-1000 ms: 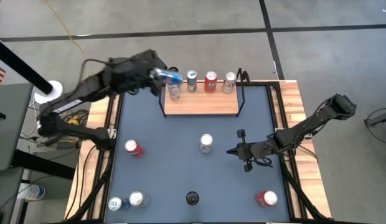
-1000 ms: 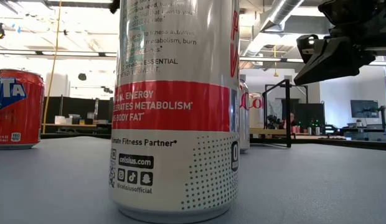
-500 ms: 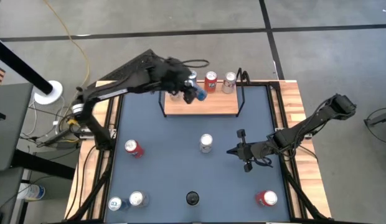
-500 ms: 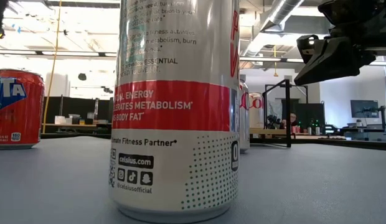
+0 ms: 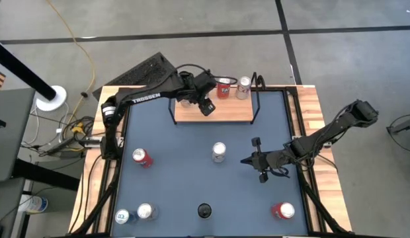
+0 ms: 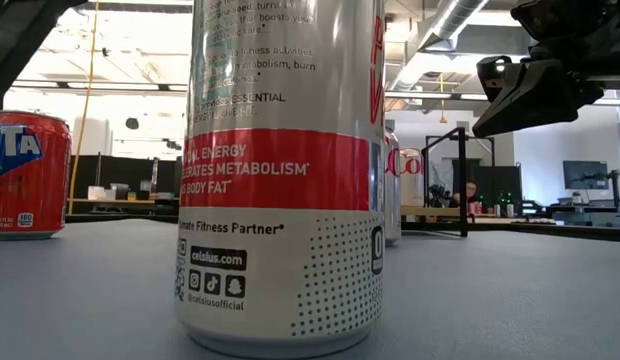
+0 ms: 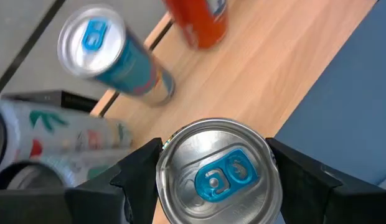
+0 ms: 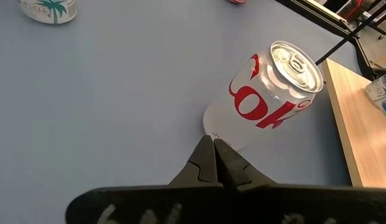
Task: Place canned beverage on shelf
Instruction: Put the top blue soda can on the shelf aligned with the other blue soda can
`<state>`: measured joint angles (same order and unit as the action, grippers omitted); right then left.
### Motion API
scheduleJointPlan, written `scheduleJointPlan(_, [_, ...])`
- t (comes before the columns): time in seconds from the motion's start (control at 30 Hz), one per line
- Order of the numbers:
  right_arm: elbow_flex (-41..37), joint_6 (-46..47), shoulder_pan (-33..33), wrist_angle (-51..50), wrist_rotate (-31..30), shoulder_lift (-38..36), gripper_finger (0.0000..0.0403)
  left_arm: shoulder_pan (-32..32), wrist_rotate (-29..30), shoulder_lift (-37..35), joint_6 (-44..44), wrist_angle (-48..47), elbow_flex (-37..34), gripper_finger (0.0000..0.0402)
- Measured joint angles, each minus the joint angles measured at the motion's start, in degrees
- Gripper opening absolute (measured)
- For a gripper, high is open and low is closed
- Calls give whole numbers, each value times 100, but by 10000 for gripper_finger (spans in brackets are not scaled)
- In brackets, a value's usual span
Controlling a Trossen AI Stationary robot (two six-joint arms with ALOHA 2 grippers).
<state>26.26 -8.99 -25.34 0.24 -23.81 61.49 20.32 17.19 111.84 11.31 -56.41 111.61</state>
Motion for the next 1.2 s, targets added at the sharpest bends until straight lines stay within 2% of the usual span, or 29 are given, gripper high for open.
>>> scheduleJointPlan(0.3, [0,0,0,1,2,0,0,42,-13,17,130,-163,-38,238])
scheduleJointPlan(0.6, [-2,4,0,-3,2,-2,0,95,-49,428,-79,65,-45,238])
scheduleJointPlan(0.83, [-4,4,0,-21,0,0,0,190,-298,517,-112,38,-34,239])
scheduleJointPlan(1.2, [-4,4,0,-23,2,0,0,177,-476,557,-228,71,-47,308])
